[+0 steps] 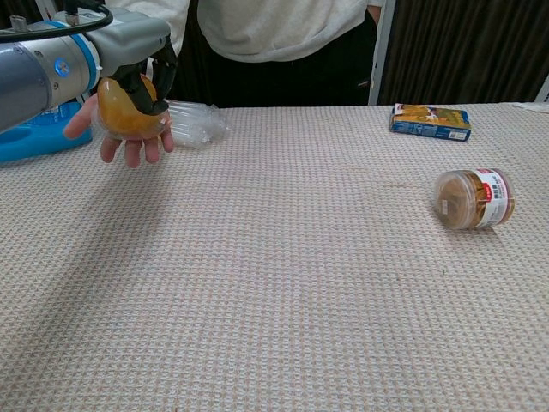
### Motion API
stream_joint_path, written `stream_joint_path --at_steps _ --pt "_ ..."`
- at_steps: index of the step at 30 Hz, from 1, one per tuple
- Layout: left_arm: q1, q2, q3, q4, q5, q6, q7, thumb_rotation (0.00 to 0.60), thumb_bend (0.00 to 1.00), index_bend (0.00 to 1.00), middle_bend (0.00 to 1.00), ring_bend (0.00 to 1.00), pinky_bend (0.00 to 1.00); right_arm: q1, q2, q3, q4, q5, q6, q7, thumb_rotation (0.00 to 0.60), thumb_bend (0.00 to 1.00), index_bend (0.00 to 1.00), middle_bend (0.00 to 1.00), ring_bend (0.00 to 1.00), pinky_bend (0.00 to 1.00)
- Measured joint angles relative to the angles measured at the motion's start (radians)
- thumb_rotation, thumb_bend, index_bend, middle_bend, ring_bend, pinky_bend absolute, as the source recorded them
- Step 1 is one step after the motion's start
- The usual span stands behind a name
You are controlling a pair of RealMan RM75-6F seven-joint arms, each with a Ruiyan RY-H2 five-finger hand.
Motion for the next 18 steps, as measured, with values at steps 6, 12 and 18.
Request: stream_joint_path --at_steps 6,12,18 --pt "0.031 0.056 0.009 -0.105 0.040 0.016 -0.019 0.600 0.55 0.81 0.62 0.54 0.58 -0.004 0.001 0.000 -0.002 0.001 0.006 -0.005 0.600 0.11 0.12 0.00 0.00 0.00" --pt "0.090 0.145 0.046 -0.272 0.125 0.042 -0.061 0.600 0.56 0.81 0.62 0.54 0.58 -0.007 0.002 0.002 -0.002 0.005 0.008 -0.007 0.600 0.11 0.12 0.00 0.00 0.00" --pt "0.206 0.249 0.171 -0.411 0.312 0.067 -0.154 0.600 0.56 0.81 0.62 0.54 0.58 -0.009 0.002 0.002 -0.007 0.006 0.010 -0.013 0.600 0.11 0.12 0.00 0.00 0.00"
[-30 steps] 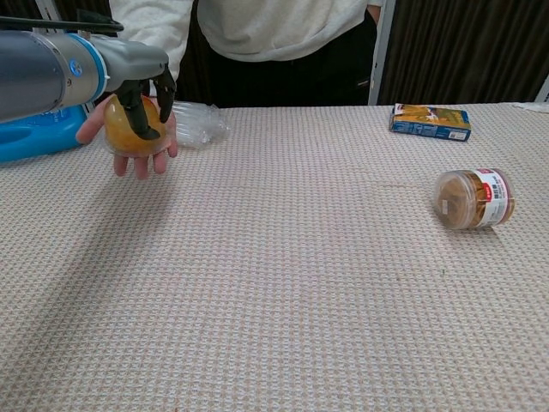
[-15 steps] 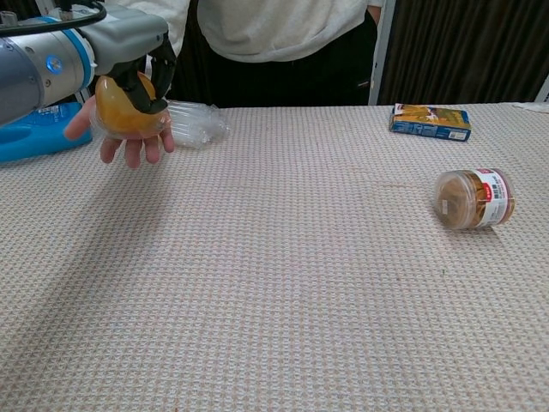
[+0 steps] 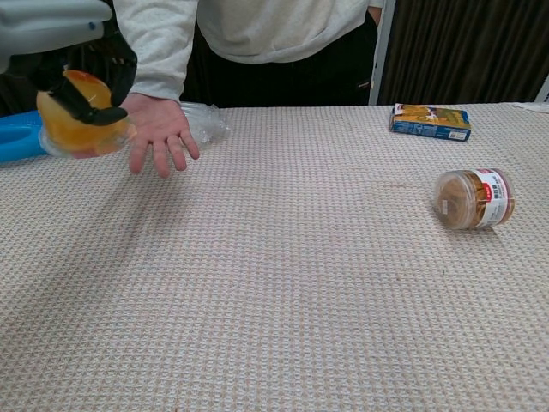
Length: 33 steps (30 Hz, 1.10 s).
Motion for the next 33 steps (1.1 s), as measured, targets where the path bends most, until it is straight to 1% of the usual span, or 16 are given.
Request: stream_joint_path --at_steps 2,3,6,11,15,18,19,20,21,22,23,24,25,27,29,33 --pt "0.043 0.024 0.055 -0.011 0.068 0.000 -0.042 0.600 0.55 0.81 0.62 0.54 0.58 0.000 -0.001 0.001 -0.003 0.001 -0.001 -0.004 0.600 0.11 0.12 0.00 0.00 0.00" --pt "0.073 0.036 0.095 -0.009 0.113 -0.001 -0.074 0.600 0.55 0.81 0.62 0.54 0.58 0.000 -0.002 0.001 -0.004 0.002 -0.001 -0.005 0.600 0.11 0.12 0.00 0.00 0.00" --pt "0.143 0.044 0.170 0.032 0.200 -0.012 -0.154 0.600 0.56 0.81 0.62 0.54 0.58 0.001 -0.003 0.002 -0.006 0.002 -0.001 -0.011 0.600 0.11 0.12 0.00 0.00 0.00" --pt "0.191 -0.006 0.199 0.179 0.237 -0.061 -0.245 0.600 0.56 0.80 0.59 0.52 0.56 0.004 -0.008 0.004 -0.006 0.001 -0.003 -0.019 0.600 0.11 0.12 0.00 0.00 0.00" --pt "0.218 -0.094 0.204 0.324 0.246 -0.108 -0.281 0.600 0.56 0.77 0.51 0.46 0.52 0.005 -0.009 0.006 -0.004 0.004 -0.005 -0.017 0.600 0.11 0.12 0.00 0.00 0.00" --pt "0.230 -0.157 0.202 0.411 0.255 -0.127 -0.284 0.600 0.55 0.74 0.48 0.45 0.51 0.004 -0.009 0.006 -0.003 0.004 -0.003 -0.015 0.600 0.11 0.12 0.00 0.00 0.00" --pt "0.233 -0.175 0.202 0.434 0.258 -0.132 -0.283 0.600 0.55 0.72 0.46 0.43 0.50 0.004 -0.009 0.006 -0.003 0.003 -0.002 -0.014 0.600 0.11 0.12 0.00 0.00 0.00" --pt "0.237 -0.191 0.201 0.455 0.261 -0.137 -0.281 0.600 0.53 0.65 0.38 0.38 0.46 0.003 -0.009 0.007 -0.003 0.002 0.000 -0.013 0.600 0.11 0.12 0.00 0.00 0.00" --pt "0.241 -0.210 0.201 0.479 0.264 -0.144 -0.278 0.600 0.51 0.56 0.27 0.29 0.39 0.003 -0.009 0.007 -0.002 0.001 0.001 -0.012 0.600 0.11 0.12 0.00 0.00 0.00" --pt "0.244 -0.222 0.200 0.494 0.265 -0.149 -0.276 0.600 0.50 0.48 0.18 0.21 0.32 0.002 -0.009 0.006 -0.002 0.001 0.002 -0.011 0.600 0.11 0.12 0.00 0.00 0.00" --pt "0.248 -0.232 0.200 0.508 0.266 -0.155 -0.274 0.600 0.48 0.37 0.07 0.10 0.22 0.002 -0.009 0.006 -0.001 0.000 0.003 -0.010 0.600 0.11 0.12 0.00 0.00 0.00" --pt "0.251 -0.241 0.200 0.521 0.265 -0.165 -0.272 0.600 0.46 0.28 0.02 0.03 0.14 0.001 -0.009 0.006 -0.001 0.000 0.003 -0.010 0.600 0.11 0.12 0.00 0.00 0.00" --pt "0.253 -0.244 0.200 0.525 0.263 -0.174 -0.270 0.600 0.45 0.22 0.00 0.01 0.10 0.001 -0.009 0.006 -0.001 -0.001 0.003 -0.010 0.600 0.11 0.12 0.00 0.00 0.00" --pt "0.255 -0.241 0.198 0.526 0.259 -0.197 -0.267 0.600 0.44 0.14 0.00 0.00 0.04 0.001 -0.009 0.005 -0.001 -0.005 0.006 -0.012 0.600 0.11 0.12 0.00 0.00 0.00" --pt "0.257 -0.231 0.195 0.519 0.260 -0.210 -0.268 0.600 0.43 0.11 0.00 0.00 0.02 0.000 -0.010 0.004 -0.001 -0.010 0.009 -0.016 0.600 0.11 0.12 0.00 0.00 0.00" --pt "0.265 -0.205 0.184 0.488 0.265 -0.216 -0.277 0.600 0.42 0.10 0.00 0.00 0.01 0.000 -0.012 0.002 0.001 -0.015 0.011 -0.023 0.600 0.11 0.12 0.00 0.00 0.00"
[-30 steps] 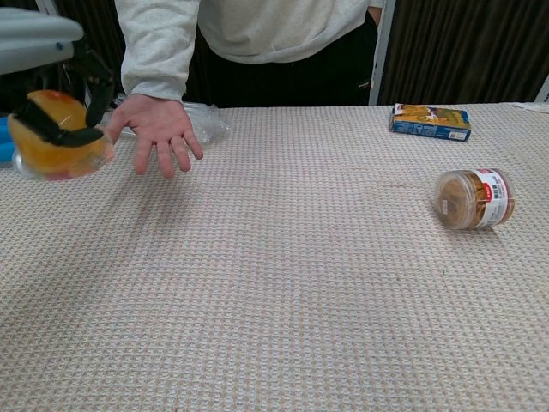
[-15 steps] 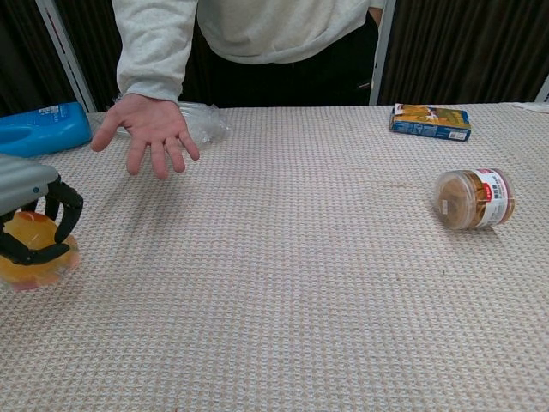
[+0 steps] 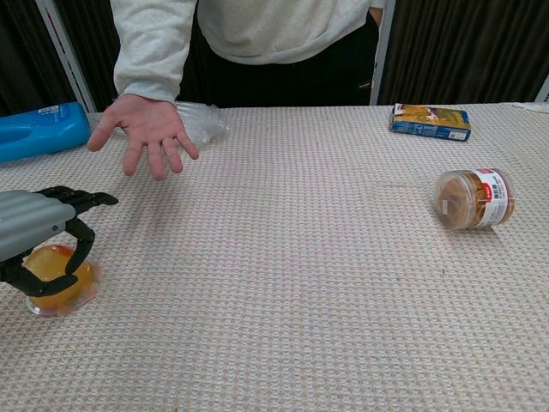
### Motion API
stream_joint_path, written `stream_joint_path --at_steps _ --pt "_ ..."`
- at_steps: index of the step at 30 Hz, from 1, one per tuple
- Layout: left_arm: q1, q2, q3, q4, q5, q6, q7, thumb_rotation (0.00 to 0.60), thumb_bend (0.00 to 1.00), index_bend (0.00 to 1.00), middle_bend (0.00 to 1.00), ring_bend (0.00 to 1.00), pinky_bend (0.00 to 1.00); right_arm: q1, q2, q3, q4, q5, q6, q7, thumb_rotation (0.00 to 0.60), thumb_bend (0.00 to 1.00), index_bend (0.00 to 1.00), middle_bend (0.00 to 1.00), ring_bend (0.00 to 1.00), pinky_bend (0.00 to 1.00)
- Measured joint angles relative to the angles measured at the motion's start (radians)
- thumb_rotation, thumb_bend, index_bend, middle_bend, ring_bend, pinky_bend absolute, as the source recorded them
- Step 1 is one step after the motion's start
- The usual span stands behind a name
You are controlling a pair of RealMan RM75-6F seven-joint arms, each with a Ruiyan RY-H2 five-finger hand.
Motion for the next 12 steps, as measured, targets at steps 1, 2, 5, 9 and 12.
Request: stream_joint_path --at_steps 1,2,5,9,12 --pt "0.003 0.007 -0.003 -0.010 0.002 0.003 -0.002 0.600 0.42 0.10 0.00 0.00 0.01 0.000 0.000 0.000 0.000 0.001 0.000 0.000 0.600 0.11 0.12 0.00 0.00 0.00" --pt "0.006 0.014 -0.007 -0.021 0.005 0.010 -0.005 0.600 0.42 0.10 0.00 0.00 0.01 -0.001 0.000 0.001 0.001 0.002 0.000 -0.001 0.600 0.11 0.12 0.00 0.00 0.00" --pt "0.025 0.044 -0.021 -0.070 0.023 0.054 -0.025 0.600 0.38 0.10 0.00 0.00 0.01 -0.001 0.000 0.002 0.003 0.004 0.001 0.001 0.600 0.11 0.12 0.00 0.00 0.00" --pt "0.076 0.101 -0.027 -0.139 0.089 0.165 -0.065 0.600 0.27 0.09 0.00 0.00 0.00 0.000 -0.001 0.002 0.005 0.003 0.000 0.000 0.600 0.11 0.12 0.00 0.00 0.00" --pt "0.130 0.146 -0.016 -0.160 0.175 0.267 -0.084 0.600 0.19 0.06 0.00 0.00 0.00 0.001 -0.003 0.002 0.004 0.001 -0.001 -0.005 0.600 0.11 0.12 0.00 0.00 0.00"
